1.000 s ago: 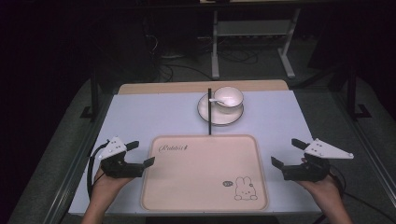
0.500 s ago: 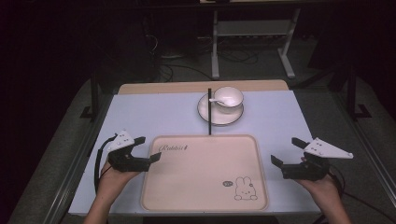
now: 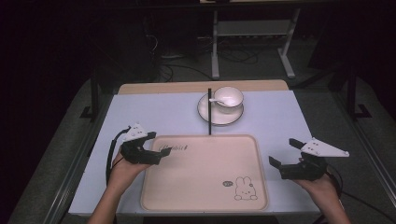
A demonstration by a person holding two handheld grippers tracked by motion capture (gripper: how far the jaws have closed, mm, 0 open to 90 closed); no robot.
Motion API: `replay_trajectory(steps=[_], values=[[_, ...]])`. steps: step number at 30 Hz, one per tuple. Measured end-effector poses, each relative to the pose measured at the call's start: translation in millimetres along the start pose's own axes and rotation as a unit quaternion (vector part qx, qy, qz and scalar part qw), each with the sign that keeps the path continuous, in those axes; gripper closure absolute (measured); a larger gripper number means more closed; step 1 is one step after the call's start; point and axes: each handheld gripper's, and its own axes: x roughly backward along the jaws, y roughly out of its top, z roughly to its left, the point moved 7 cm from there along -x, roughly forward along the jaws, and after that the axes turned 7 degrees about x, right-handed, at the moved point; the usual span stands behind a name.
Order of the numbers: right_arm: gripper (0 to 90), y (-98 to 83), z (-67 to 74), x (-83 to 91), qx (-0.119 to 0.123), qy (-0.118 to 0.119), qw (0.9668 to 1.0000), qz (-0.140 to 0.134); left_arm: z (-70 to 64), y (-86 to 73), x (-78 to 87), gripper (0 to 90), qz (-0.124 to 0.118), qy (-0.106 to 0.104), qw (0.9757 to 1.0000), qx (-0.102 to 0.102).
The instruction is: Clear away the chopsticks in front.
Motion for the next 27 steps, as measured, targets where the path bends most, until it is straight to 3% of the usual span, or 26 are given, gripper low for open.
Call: replay_trajectory(steps=[13,27], values=[[0.0,-2.8,-0.4,-2.5,-0.005,0.000,0.9999,0.011,-0.8,14.9,-21.8,13.1,0.015,-0.009,0.9998,-0.005],[0.0,-3.8,0.1,-3.6,-0.006,0.001,0.9999,0.015,-3.9,37.8,-61.9,13.4,0.040,-0.013,0.9991,-0.005]])
